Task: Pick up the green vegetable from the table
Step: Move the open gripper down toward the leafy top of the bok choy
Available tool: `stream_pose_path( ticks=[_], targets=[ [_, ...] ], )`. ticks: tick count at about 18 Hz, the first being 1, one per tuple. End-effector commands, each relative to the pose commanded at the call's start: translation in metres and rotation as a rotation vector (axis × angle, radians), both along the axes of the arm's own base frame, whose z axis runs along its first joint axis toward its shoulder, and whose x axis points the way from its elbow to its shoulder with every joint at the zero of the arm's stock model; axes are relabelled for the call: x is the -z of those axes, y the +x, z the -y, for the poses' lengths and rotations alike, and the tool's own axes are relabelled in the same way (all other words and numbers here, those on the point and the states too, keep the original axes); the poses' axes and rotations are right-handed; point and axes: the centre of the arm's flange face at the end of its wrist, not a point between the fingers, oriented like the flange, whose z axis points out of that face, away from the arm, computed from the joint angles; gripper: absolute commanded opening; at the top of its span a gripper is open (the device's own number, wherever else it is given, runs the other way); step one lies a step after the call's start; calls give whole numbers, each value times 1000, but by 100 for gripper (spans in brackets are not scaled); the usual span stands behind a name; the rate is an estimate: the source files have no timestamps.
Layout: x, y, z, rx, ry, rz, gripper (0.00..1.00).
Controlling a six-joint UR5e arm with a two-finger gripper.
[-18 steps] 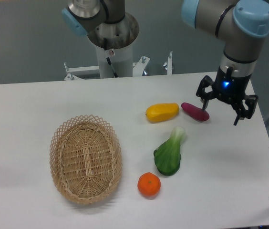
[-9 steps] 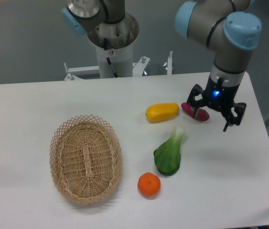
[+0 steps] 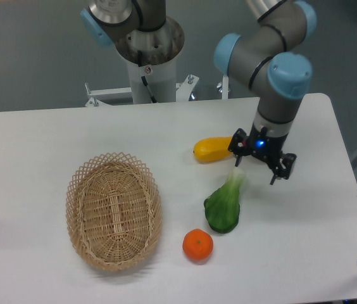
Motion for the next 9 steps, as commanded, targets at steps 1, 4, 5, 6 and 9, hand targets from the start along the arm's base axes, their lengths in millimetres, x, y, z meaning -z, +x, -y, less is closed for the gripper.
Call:
stream_pose_path(
  ticks=[1,4,5,6,9],
  targets=[
    [6,4,-3,7,-10,5,100],
    [23,10,-2,13,-38,-14,100],
    [29,12,-2,14,-37,-15,100],
    [34,14,-1,14,-38,-14,100],
    [46,17,0,16,-39,-11,100]
  ],
)
